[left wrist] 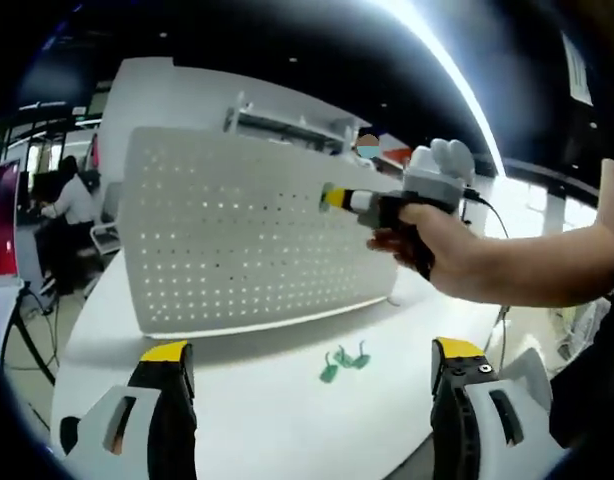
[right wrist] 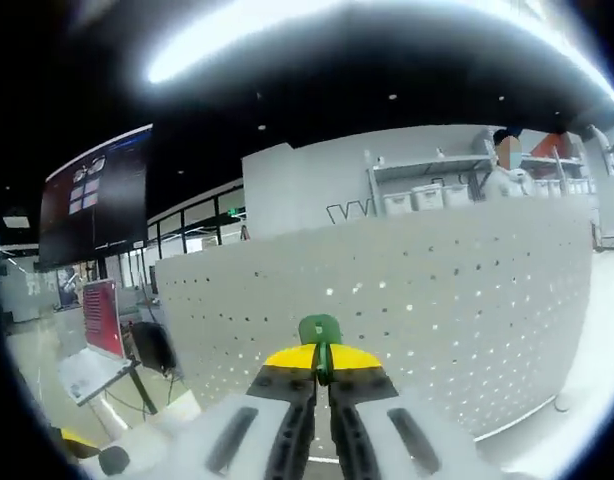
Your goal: Insert the hook assembly into the mounting plate slot until the hook locks in place.
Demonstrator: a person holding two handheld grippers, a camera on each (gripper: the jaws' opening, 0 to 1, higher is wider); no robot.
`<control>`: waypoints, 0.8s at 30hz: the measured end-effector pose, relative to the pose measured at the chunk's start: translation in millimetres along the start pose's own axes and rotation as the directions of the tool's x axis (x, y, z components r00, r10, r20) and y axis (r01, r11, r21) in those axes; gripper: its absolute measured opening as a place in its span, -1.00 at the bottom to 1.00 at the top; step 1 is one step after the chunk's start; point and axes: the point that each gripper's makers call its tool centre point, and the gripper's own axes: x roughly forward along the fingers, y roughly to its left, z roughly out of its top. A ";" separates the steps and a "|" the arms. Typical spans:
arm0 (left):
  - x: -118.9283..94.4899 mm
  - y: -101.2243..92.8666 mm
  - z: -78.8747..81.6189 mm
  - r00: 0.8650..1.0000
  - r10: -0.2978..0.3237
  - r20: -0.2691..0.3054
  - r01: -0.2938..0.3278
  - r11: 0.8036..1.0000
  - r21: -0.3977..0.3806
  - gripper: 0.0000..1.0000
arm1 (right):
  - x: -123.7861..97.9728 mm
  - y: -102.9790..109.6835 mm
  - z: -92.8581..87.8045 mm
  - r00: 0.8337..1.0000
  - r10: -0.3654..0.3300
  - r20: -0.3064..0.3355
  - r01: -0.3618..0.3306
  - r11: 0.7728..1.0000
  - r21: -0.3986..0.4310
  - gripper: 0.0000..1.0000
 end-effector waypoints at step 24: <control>1.1 14.5 -3.9 0.999 0.035 -0.018 -0.035 0.999 -0.015 1.00 | 47.9 -39.8 31.5 0.991 -0.105 0.080 0.107 0.994 -0.032 -1.00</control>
